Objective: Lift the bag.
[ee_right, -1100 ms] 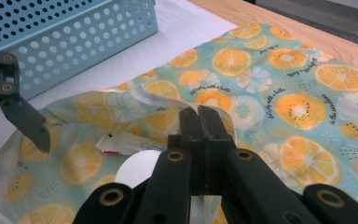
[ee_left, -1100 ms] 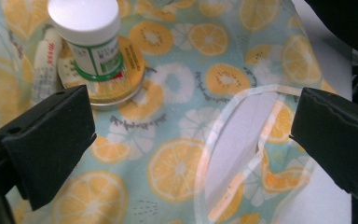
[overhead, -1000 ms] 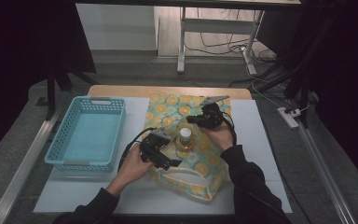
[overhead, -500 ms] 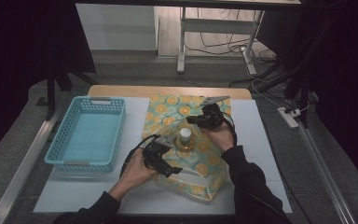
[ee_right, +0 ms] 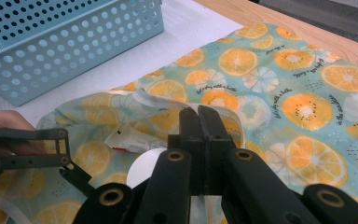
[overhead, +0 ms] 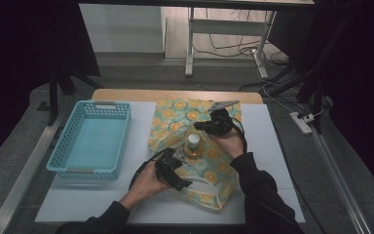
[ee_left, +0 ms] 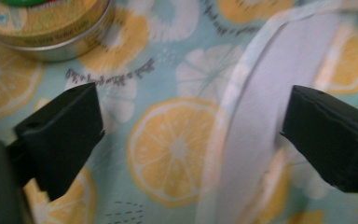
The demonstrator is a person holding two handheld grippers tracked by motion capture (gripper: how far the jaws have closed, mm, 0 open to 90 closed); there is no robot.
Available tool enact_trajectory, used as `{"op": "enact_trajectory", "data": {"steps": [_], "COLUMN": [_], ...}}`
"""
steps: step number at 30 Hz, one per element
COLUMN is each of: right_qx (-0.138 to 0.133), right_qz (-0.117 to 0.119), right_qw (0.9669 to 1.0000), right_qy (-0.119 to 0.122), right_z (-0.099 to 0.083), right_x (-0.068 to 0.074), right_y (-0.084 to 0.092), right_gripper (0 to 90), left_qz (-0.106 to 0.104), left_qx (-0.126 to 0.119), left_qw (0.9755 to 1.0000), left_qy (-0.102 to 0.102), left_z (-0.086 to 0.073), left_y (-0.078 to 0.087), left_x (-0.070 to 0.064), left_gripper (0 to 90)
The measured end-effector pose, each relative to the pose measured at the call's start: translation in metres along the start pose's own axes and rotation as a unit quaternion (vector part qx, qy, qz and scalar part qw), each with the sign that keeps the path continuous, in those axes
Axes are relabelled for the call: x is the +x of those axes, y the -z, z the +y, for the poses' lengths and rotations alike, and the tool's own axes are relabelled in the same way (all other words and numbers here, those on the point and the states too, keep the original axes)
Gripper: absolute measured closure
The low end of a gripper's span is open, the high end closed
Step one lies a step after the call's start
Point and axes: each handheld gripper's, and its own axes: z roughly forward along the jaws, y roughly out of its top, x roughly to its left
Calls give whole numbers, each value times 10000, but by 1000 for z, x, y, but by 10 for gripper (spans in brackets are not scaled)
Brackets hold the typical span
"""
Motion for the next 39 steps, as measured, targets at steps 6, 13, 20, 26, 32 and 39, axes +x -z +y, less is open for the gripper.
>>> {"op": "enact_trajectory", "data": {"steps": [6,13,20,26,32,39], "right_qx": [12,37,38,51,104,114], "right_qz": [-6,-18,-7,2,23,141], "right_qw": [10000,10000,10000,10000,9999,9998], "right_qy": [-28,15,34,24,50,64], "right_z": [-1,1,3,4,5,10], "right_x": [-1,0,1,1,0,5], "right_y": [0,-2,-3,-3,-1,1], "right_gripper": [900,900,900,900,900,900], "left_qz": [-33,-6,-221,-263,-305,-420], "left_qx": [-95,-208,-201,-167,-211,-514], "left_qw": [9999,9998,9993,9985,9977,9949], "left_qy": [-30,77,220,452,566,755], "left_z": [-1,-3,0,1,3,9], "left_y": [2,5,3,4,8,30], "left_x": [3,7,5,6,8,15], "left_gripper": [291,573,853,900,900,900]}}
